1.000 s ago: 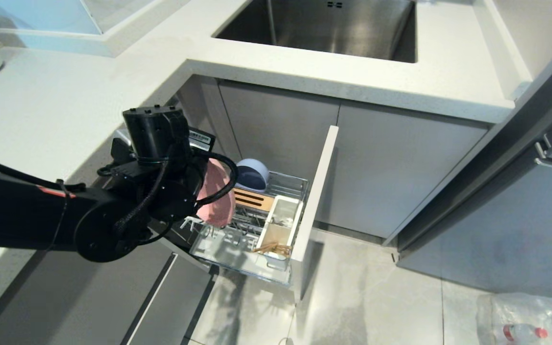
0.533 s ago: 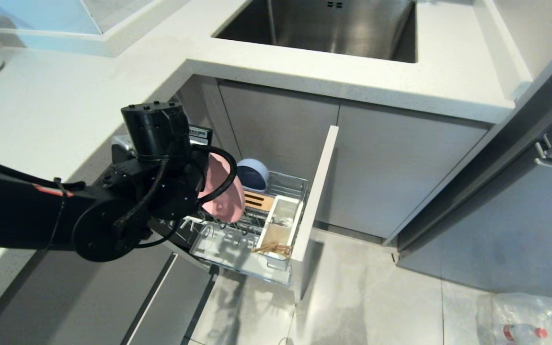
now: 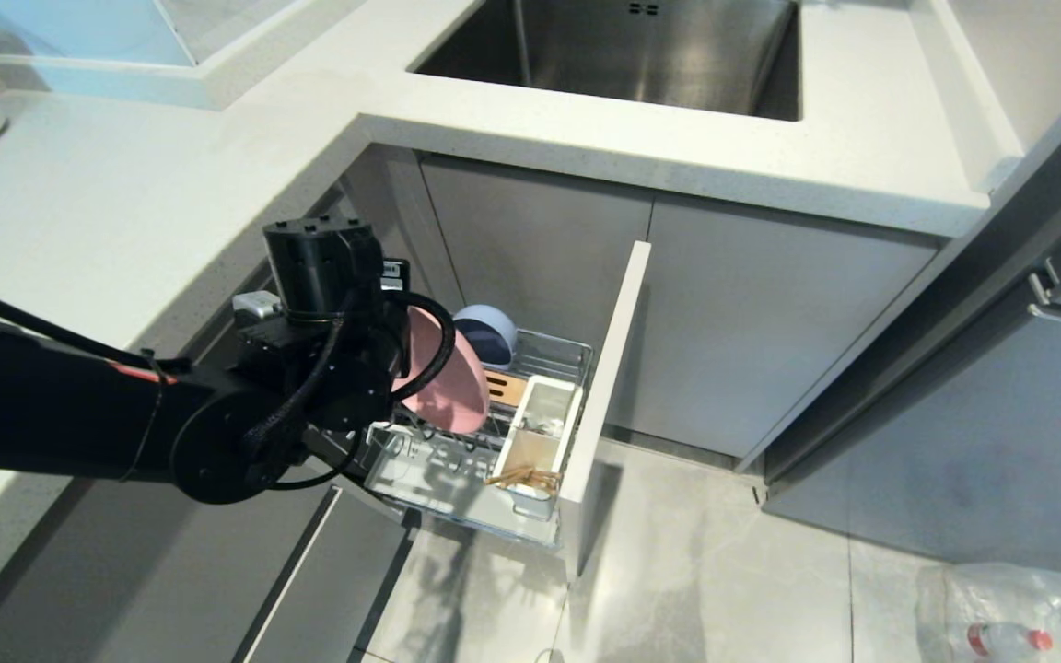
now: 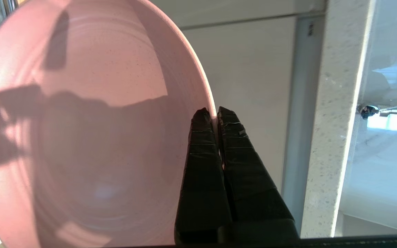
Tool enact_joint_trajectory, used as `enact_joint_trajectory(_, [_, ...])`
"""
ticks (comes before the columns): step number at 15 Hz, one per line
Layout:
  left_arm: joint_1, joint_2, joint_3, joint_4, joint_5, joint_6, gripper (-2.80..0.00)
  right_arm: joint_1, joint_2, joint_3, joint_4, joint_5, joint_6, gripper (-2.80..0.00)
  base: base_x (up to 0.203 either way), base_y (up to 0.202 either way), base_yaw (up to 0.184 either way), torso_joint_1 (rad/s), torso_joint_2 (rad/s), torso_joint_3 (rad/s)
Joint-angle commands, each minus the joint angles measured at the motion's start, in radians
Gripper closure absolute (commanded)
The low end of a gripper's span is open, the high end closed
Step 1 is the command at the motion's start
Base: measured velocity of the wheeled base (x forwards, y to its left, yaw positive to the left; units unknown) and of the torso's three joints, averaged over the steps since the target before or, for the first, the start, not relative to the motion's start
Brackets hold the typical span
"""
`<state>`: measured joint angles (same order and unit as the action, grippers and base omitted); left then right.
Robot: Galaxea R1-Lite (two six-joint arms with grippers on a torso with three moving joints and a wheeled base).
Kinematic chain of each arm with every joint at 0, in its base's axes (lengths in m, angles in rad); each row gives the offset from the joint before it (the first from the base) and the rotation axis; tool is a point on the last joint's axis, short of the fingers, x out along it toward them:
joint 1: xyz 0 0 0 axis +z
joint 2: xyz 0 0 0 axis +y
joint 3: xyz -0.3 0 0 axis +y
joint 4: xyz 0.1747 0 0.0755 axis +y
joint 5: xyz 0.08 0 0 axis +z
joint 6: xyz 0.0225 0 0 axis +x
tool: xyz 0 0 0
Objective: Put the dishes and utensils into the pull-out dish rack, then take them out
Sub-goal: Pick up the plate and place it in the cupboard
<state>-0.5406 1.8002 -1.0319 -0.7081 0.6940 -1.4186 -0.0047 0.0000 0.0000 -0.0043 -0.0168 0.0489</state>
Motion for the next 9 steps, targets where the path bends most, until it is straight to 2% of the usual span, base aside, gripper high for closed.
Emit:
enact_joint_trajectory(1, [0.006, 0.019, 0.001, -0.005, -0.004, -0.022, 0.00, 0.000, 0.002, 0.000, 0.000, 0.000, 0.000, 0.00, 0.000, 0.000, 0.000, 0.000, 0.00, 0.000])
enact_joint_trajectory(3, [0.013, 0.027, 0.003, -0.005, -0.013, -0.045, 0.00, 0.000, 0.002, 0.000, 0.000, 0.000, 0.000, 0.00, 0.000, 0.000, 0.000, 0.000, 0.00, 0.000])
enact_joint_trajectory(9, [0.021, 0.037, 0.009, -0.006, -0.030, -0.056, 0.00, 0.000, 0.002, 0.000, 0.000, 0.000, 0.000, 0.00, 0.000, 0.000, 0.000, 0.000, 0.00, 0.000])
